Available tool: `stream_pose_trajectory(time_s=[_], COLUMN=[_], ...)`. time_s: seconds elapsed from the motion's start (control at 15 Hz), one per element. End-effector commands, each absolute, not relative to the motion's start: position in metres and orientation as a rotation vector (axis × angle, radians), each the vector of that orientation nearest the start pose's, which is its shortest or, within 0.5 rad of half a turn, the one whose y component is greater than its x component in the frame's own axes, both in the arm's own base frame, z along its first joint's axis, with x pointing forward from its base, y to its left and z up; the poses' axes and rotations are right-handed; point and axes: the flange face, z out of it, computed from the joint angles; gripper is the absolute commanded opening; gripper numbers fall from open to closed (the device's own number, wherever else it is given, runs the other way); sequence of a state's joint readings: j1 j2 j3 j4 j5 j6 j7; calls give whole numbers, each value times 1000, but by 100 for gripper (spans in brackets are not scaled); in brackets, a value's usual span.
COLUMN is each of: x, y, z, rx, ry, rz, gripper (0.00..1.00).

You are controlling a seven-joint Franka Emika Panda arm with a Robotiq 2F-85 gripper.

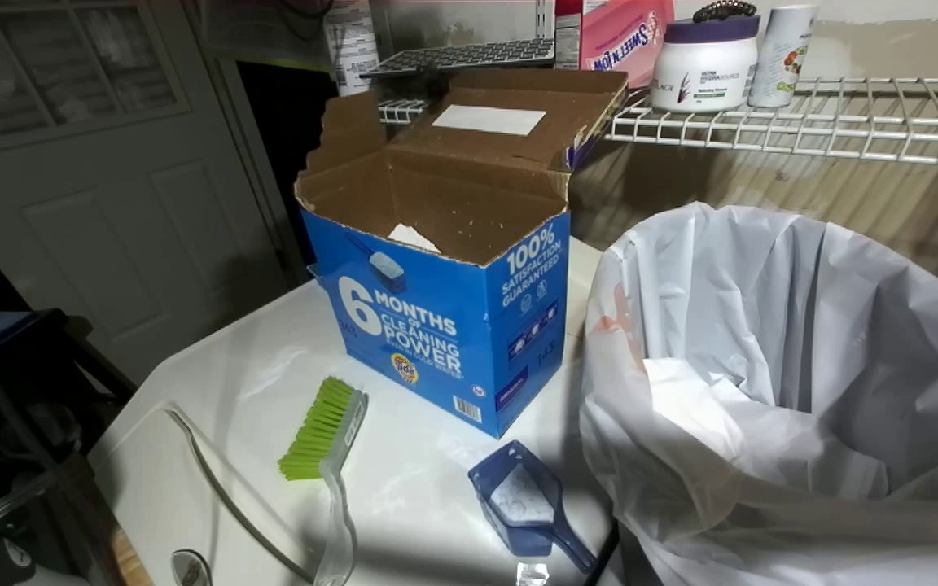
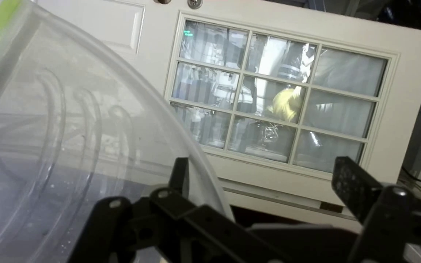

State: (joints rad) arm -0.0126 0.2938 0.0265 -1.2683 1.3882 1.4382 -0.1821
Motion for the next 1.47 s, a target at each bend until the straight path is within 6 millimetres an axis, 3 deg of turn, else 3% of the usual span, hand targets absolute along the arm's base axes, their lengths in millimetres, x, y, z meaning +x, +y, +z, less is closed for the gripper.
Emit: stream_pose_trajectory(time_s=[0.0,1.4], x=[613,606], y=[116,97], z=[677,662], rx=[-1769,-1889], ry=[-247,-200], rz=[16,30], gripper=[100,100])
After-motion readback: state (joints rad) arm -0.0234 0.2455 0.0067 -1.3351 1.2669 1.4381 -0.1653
